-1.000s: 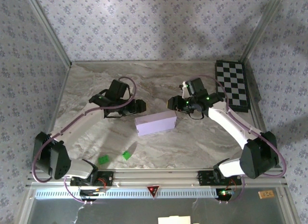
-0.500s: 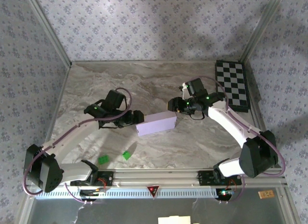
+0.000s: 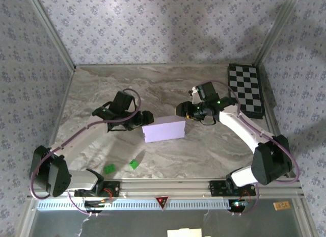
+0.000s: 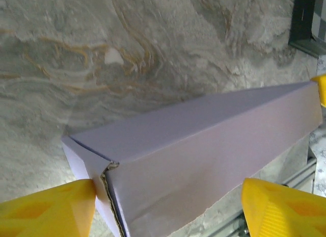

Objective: Fold the paper box

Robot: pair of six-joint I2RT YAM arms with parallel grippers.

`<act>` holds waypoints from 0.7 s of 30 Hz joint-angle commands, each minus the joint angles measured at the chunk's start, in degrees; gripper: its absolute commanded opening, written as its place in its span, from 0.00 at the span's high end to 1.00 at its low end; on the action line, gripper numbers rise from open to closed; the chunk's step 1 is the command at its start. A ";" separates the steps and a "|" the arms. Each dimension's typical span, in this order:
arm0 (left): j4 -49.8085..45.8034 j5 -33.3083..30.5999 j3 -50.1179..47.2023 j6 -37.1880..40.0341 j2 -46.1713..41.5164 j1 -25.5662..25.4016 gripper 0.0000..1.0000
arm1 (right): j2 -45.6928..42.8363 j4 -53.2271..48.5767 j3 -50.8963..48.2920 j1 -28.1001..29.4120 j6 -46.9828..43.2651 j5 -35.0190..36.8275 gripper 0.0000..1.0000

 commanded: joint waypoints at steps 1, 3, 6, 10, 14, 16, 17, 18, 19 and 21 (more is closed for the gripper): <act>3.34 1.59 6.21 2.84 2.75 0.74 0.25 | 2.04 2.63 4.09 0.24 1.17 -3.62 0.41; 1.72 1.52 9.89 5.00 4.80 1.81 0.25 | 3.14 3.44 6.59 -0.10 0.99 -2.38 0.41; -0.66 1.66 16.33 8.05 8.41 3.78 0.25 | 6.14 5.04 10.13 -1.09 0.84 -1.53 0.41; -2.66 2.48 24.36 11.75 13.55 5.98 0.25 | 11.61 6.68 17.06 -2.23 -0.50 -0.19 0.41; -5.97 3.35 31.50 16.01 20.89 7.31 0.25 | 17.22 8.20 22.05 -3.18 -2.61 1.26 0.41; -4.58 5.13 31.83 16.70 23.73 8.06 0.25 | 19.48 8.55 23.53 -3.42 -3.55 1.41 0.41; -3.61 5.77 31.45 16.80 24.53 8.32 0.25 | 20.22 8.71 23.91 -3.40 -3.89 1.52 0.41; -2.01 7.15 30.65 16.96 25.28 8.60 0.25 | 20.80 9.18 24.05 -3.39 -4.18 1.61 0.41; -0.63 8.38 29.87 17.06 25.83 8.68 0.25 | 21.12 9.37 23.83 -3.23 -4.40 1.62 0.41; -0.15 9.08 28.69 17.15 26.17 8.72 0.26 | 21.21 9.38 23.08 -2.87 -4.62 0.62 0.41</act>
